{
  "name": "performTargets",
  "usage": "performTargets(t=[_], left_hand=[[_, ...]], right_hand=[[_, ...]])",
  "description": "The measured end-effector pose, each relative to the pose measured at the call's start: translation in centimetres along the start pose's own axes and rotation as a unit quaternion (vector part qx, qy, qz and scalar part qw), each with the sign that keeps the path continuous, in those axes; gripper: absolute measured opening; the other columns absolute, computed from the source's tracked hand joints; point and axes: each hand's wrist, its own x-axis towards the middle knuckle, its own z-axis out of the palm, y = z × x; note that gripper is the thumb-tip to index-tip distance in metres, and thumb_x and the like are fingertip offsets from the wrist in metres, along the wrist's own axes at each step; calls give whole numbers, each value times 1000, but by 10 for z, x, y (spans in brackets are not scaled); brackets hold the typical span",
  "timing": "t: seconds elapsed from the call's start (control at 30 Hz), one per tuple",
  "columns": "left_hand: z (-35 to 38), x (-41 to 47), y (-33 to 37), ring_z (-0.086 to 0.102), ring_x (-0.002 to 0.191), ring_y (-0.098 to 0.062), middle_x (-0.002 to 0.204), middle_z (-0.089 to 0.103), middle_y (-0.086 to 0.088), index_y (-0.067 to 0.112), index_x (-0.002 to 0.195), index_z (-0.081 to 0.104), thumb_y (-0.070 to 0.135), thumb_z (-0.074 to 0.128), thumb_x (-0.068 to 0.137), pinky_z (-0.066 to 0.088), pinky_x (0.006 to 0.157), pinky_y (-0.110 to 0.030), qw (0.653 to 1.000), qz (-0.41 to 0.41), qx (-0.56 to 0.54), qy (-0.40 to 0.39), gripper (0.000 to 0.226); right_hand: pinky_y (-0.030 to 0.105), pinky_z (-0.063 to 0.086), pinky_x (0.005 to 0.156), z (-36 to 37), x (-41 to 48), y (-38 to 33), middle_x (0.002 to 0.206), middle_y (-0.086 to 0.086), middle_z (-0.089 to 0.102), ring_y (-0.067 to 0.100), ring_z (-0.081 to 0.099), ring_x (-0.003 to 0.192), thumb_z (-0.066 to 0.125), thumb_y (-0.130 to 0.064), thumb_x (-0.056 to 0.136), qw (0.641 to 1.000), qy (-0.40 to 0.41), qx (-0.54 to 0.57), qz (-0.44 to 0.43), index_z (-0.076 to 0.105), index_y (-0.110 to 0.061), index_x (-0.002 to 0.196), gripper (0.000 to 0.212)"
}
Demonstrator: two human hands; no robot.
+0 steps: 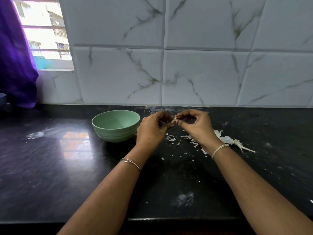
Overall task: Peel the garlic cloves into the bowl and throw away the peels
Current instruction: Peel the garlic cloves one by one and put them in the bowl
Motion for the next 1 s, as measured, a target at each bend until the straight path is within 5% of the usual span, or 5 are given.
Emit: performTargets(t=[0.4, 0.6, 0.83, 1.0], left_hand=[[-2, -2, 6, 66, 79, -2, 87, 74, 14, 32, 98, 75, 35, 79, 79, 57, 77, -33, 1000, -12, 3, -21, 20], [-3, -4, 6, 67, 83, -5, 90, 74, 12, 33, 106, 74, 32, 77, 81, 57, 80, -36, 1000, -9, 8, -25, 25], [2, 2, -3, 66, 79, -7, 85, 72, 10, 31, 100, 73, 22, 75, 82, 56, 78, -35, 999, -24, -25, -5, 20], [4, 2, -3, 65, 77, -10, 86, 70, 9, 33, 94, 69, 17, 75, 82, 56, 77, -34, 998, -7, -54, -6, 21]], right_hand=[[38, 52, 77, 0, -1, 5, 84, -12, 64, 13, 59, 84, 72, -12, 82, 976, 1, -200, -88, 66, -24, 85, 13], [37, 51, 81, 5, -2, 7, 94, -7, 63, 14, 58, 91, 66, -16, 89, 975, -50, -207, -69, 63, -22, 94, 9], [22, 48, 68, -2, 2, 7, 86, -7, 63, 6, 57, 72, 75, -17, 83, 984, -38, -171, -45, 74, -23, 88, 7], [19, 46, 62, -7, 3, 5, 75, -10, 59, 6, 54, 64, 86, -15, 69, 979, -12, -201, -19, 63, -21, 66, 23]])
